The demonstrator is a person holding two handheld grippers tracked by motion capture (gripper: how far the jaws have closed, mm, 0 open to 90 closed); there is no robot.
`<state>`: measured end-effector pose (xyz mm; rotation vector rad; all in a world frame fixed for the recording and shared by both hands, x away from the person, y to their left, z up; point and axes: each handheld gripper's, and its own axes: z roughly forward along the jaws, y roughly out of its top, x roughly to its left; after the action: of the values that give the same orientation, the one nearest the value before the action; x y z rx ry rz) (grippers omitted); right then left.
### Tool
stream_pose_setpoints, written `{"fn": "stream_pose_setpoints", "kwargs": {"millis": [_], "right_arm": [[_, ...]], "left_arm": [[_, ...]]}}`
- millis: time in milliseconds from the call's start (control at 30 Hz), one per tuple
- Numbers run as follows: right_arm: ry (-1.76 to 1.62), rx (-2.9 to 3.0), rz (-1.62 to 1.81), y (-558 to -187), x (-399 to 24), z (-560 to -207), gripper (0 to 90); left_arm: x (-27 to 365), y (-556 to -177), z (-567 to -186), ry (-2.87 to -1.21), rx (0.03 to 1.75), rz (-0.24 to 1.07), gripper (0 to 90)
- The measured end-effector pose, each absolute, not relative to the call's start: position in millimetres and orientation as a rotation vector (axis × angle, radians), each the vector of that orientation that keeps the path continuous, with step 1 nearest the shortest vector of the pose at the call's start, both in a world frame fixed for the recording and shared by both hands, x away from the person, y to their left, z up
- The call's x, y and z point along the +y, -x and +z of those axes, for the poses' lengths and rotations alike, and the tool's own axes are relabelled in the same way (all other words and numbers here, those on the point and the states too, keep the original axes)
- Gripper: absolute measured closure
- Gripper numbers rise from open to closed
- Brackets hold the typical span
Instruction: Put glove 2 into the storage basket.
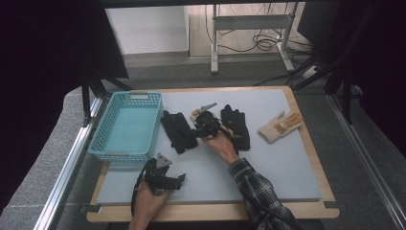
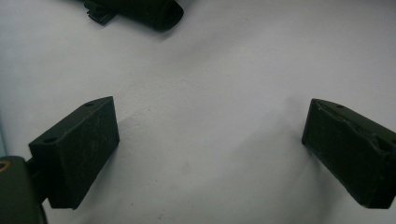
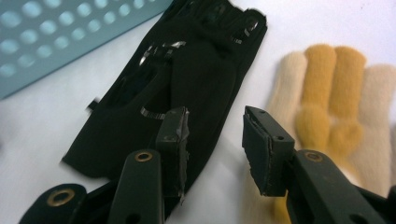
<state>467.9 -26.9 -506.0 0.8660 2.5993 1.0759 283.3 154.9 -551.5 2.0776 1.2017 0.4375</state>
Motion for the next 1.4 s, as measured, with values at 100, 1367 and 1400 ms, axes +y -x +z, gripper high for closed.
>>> {"fn": "stream_pose_setpoints", "kwargs": {"millis": [100, 1367, 1400], "right_arm": [[-0.901, 2.599, 1.067, -480, -15, -512, 58.3], [-0.932, 2.548, 1.242, -415, -58, -432, 86.2], [-0.934, 2.542, 1.251, -410, -63, -429, 86.2]], "left_arm": [[155, -283, -552, -2.074, 1.203, 0.438, 4.3], [155, -283, -552, -2.076, 1.2, 0.443, 4.4], [155, -283, -552, -2.078, 1.198, 0.444, 4.4]]}}
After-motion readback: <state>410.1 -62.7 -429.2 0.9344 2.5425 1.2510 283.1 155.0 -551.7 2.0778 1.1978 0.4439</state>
